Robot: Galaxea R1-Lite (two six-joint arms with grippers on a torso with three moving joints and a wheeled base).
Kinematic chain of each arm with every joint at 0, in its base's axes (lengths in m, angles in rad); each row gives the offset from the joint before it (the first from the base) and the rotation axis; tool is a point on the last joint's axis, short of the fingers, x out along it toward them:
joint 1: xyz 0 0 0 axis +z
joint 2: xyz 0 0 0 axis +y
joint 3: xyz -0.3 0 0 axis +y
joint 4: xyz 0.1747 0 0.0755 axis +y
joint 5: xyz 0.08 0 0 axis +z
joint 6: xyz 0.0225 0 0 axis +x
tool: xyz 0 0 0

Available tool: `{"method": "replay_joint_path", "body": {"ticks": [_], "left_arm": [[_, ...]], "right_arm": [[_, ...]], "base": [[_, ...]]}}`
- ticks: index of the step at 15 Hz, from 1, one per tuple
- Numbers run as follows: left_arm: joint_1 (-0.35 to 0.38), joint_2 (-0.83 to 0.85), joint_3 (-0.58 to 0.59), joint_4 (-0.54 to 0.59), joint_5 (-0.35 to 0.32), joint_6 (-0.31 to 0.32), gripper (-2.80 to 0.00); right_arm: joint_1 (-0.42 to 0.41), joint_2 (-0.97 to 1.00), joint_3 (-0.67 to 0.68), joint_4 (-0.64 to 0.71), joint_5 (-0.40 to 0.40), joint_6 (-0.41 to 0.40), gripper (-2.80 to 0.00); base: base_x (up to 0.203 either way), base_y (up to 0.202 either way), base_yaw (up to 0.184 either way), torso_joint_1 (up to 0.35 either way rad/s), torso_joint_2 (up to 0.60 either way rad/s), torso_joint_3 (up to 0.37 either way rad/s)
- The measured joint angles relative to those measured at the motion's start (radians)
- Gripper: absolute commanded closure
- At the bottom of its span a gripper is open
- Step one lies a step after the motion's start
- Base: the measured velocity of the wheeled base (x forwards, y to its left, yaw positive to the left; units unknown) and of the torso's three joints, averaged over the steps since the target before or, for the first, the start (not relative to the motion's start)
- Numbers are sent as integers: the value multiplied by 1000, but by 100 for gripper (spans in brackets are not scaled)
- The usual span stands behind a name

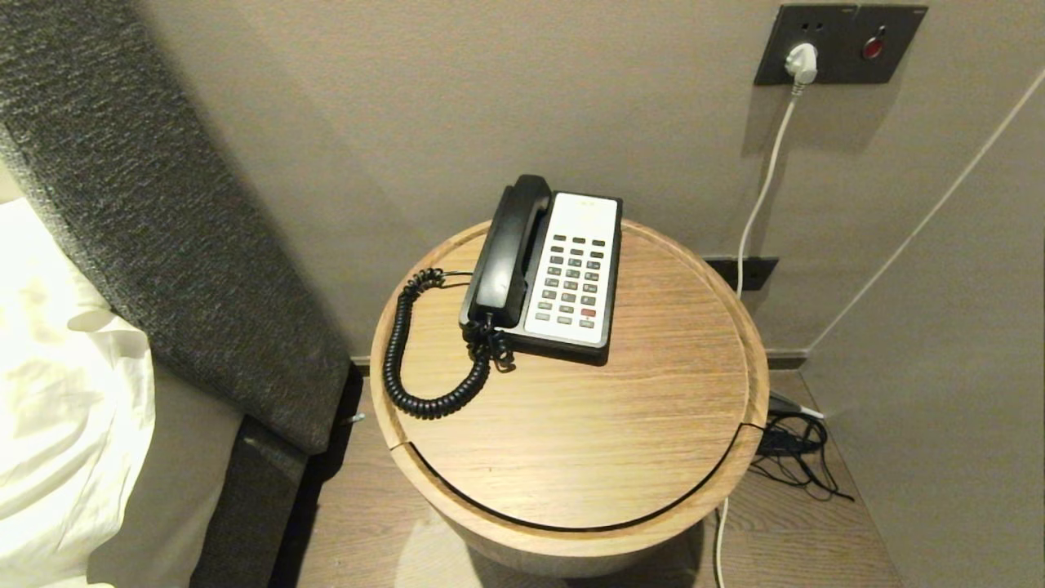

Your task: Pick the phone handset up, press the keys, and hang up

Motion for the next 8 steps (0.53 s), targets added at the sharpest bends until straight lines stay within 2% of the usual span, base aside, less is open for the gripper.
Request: {"method": "replay_joint_path", "body": {"ticks": [3, 6, 8], "left_arm": [[1, 0, -1, -4, 0, -10, 0], [2, 0, 2, 4, -21, 68, 0], [2, 0, -11, 42, -25, 70, 0]], "right_arm": [[1, 0, 5, 6, 0, -7, 0], [1, 0, 7, 7, 1, -8, 0], [1, 0, 7, 6, 0, -8, 0]], "base": [[0, 0, 0, 0, 0, 0], [0, 0, 0, 0, 0, 0], [0, 0, 0, 0, 0, 0]]}}
